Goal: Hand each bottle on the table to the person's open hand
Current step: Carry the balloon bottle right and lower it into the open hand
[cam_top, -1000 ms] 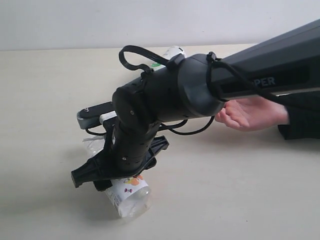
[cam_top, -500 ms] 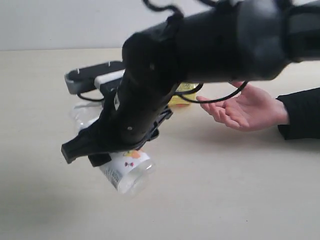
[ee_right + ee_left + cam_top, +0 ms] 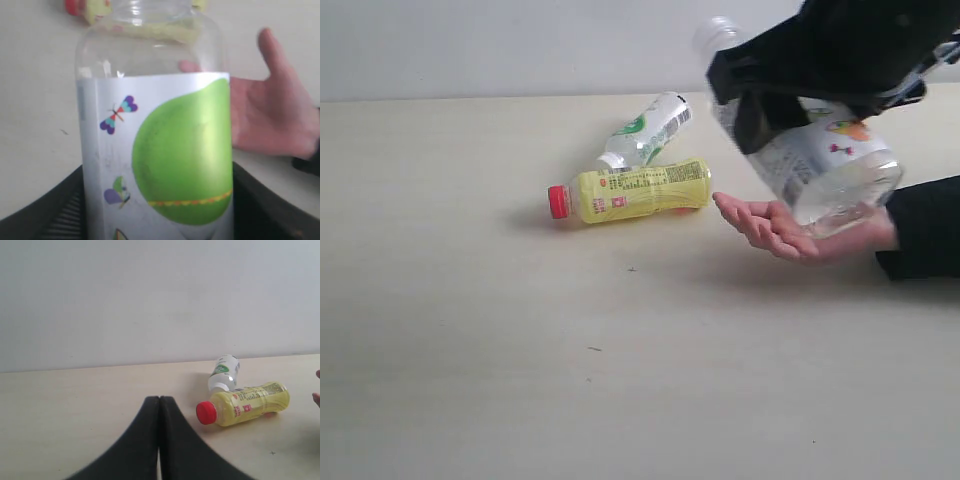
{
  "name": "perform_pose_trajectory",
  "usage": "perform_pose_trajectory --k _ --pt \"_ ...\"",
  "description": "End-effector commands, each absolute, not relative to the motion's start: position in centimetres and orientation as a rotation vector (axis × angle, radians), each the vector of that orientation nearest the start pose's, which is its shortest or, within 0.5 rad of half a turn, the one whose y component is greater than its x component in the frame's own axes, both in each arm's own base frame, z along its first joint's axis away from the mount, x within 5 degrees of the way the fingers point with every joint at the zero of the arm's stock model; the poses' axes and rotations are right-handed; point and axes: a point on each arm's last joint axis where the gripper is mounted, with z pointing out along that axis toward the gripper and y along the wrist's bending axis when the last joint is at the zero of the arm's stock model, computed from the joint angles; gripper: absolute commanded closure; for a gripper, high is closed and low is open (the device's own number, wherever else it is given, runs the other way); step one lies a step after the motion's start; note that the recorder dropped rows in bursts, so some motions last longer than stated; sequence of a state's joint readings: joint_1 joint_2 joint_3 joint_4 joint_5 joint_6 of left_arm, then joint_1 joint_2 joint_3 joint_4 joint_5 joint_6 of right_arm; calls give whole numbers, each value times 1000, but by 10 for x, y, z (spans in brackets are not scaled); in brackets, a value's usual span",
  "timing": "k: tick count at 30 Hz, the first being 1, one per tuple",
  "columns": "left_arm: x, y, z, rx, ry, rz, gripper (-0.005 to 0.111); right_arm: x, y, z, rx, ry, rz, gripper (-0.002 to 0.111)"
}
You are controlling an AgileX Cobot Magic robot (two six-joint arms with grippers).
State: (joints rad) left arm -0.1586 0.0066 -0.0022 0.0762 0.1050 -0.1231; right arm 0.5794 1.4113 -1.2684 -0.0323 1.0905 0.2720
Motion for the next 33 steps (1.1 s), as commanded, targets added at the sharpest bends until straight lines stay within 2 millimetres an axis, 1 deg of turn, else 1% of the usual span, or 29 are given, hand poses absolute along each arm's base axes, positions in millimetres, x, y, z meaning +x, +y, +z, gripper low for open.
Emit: perform_pose_trajectory --k 1,4,7,10,13,19,27,31,33 --pt "56 -8 204 78 1586 -157 107 252 125 324 -358 2771 122 108" --pt "56 -8 204 78 1586 -157 107 263 115 308 -303 2796 101 108" --pt "56 -8 204 78 1586 -157 107 273 106 287 -245 2805 93 108" --pt "56 -8 204 78 1586 -157 107 282 104 265 -223 2820 89 108" --pt "56 -8 204 78 1586 -157 107 291 107 247 -230 2846 74 108" --pt "56 -8 204 78 1586 -157 107 305 113 223 -226 2855 79 108" --pt "56 -8 204 78 1586 -157 107 314 116 199 -234 2892 60 108" --pt "56 -8 204 78 1586 -157 107 316 117 193 -236 2905 55 108" --pt "56 -8 204 78 1586 -157 107 316 117 192 -238 2907 52 106"
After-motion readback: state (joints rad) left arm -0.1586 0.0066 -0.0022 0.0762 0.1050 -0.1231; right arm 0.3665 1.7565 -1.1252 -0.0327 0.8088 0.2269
